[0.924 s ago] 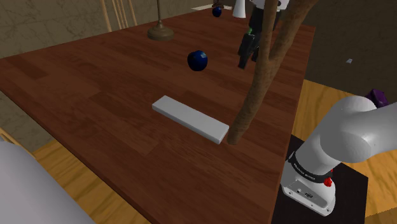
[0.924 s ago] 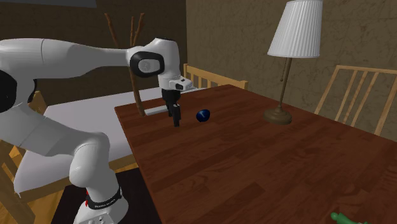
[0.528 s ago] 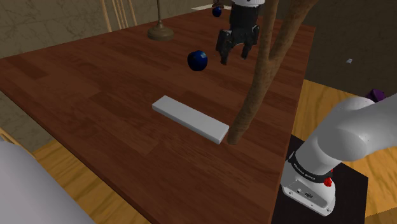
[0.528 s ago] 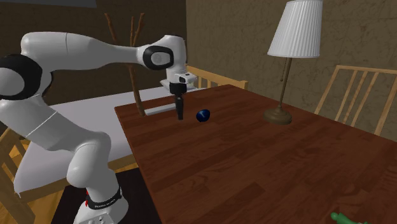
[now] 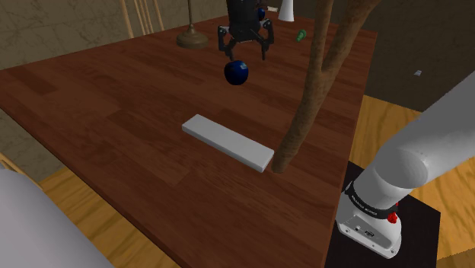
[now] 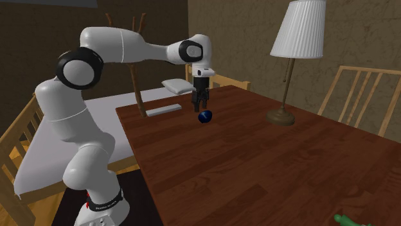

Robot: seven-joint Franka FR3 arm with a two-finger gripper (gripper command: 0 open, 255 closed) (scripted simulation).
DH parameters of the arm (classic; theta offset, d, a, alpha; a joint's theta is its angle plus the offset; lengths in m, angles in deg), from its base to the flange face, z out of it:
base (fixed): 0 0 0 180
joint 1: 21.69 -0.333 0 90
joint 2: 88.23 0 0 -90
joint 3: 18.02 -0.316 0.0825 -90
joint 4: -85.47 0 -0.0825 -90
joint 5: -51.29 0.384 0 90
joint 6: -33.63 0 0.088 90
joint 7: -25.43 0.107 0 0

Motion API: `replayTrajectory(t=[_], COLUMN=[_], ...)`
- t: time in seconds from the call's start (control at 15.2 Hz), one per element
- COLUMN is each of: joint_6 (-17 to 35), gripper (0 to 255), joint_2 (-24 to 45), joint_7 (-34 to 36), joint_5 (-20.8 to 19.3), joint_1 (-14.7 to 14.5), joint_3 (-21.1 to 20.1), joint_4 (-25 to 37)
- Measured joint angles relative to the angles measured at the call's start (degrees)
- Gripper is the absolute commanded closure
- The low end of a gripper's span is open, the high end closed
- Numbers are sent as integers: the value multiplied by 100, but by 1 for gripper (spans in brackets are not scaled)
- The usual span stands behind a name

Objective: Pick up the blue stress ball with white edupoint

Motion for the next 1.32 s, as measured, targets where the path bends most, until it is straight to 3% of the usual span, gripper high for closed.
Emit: replayTrajectory(t=[0.13, 0.26, 0.73, 0.79, 1.32], joint_6=[-395, -542, -115, -95, -92], gripper=[0, 0, 0, 255, 255], joint_2=[753, 1055, 1131, 1137, 1143], joint_7=[980, 1430, 1657, 1664, 1668], joint_5=[-392, -548, -590, -592, -601], joint_1=[24, -10, -9, -11, -9], joint_3=[-176, -210, -202, -204, -201], joint_4=[787, 1075, 668, 652, 657])
